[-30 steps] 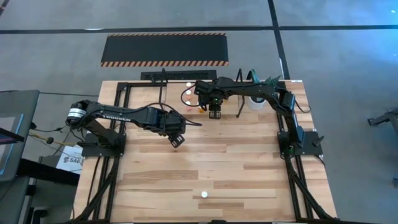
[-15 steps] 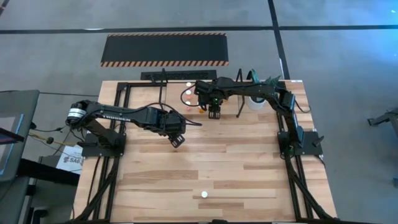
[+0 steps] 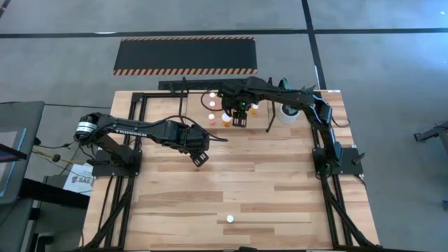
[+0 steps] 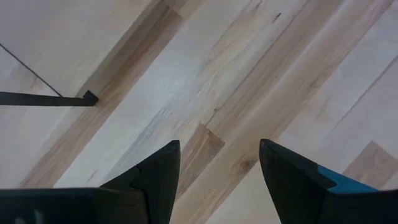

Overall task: Pick and place medicine bottles onto shelf by color
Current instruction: Put the small orange pill bottle on the shelf aligned with the other small orange pill bottles

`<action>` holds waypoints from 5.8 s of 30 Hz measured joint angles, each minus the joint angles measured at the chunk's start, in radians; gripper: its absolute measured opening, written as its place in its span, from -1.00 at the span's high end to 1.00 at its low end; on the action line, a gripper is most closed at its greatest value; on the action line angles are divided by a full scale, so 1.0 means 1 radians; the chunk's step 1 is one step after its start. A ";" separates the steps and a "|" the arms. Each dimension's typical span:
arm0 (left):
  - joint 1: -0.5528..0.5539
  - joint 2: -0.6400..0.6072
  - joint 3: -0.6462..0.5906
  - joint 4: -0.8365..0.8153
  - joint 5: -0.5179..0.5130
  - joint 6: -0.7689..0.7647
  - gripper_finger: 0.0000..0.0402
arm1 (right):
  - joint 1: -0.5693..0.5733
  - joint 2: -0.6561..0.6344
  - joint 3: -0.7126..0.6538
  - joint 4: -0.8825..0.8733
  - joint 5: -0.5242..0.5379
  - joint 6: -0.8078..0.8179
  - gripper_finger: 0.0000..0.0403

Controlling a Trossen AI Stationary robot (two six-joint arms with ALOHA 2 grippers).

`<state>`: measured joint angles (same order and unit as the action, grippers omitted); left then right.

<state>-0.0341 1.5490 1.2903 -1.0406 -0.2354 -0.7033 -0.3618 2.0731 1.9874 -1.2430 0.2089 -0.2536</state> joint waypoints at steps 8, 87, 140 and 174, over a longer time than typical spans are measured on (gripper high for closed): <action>-0.021 0.000 0.000 0.005 0.005 0.000 -0.03 | -0.002 -0.043 0.144 -0.166 0.000 0.052 -0.12; -0.590 0.616 0.422 0.437 -0.248 -0.199 -0.02 | 1.409 -1.121 -1.248 0.134 0.324 1.372 -0.11; -0.456 0.675 0.530 0.532 -0.160 0.011 0.56 | 1.407 -1.406 -1.750 0.657 0.388 1.618 0.36; 0.093 0.673 0.778 0.404 0.097 0.794 0.55 | 1.073 -1.406 -1.749 0.789 0.433 1.528 0.41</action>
<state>0.0586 2.2218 2.0686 -0.6368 -0.1384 0.0912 0.7107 0.6674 0.2382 -0.4540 0.6417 1.2740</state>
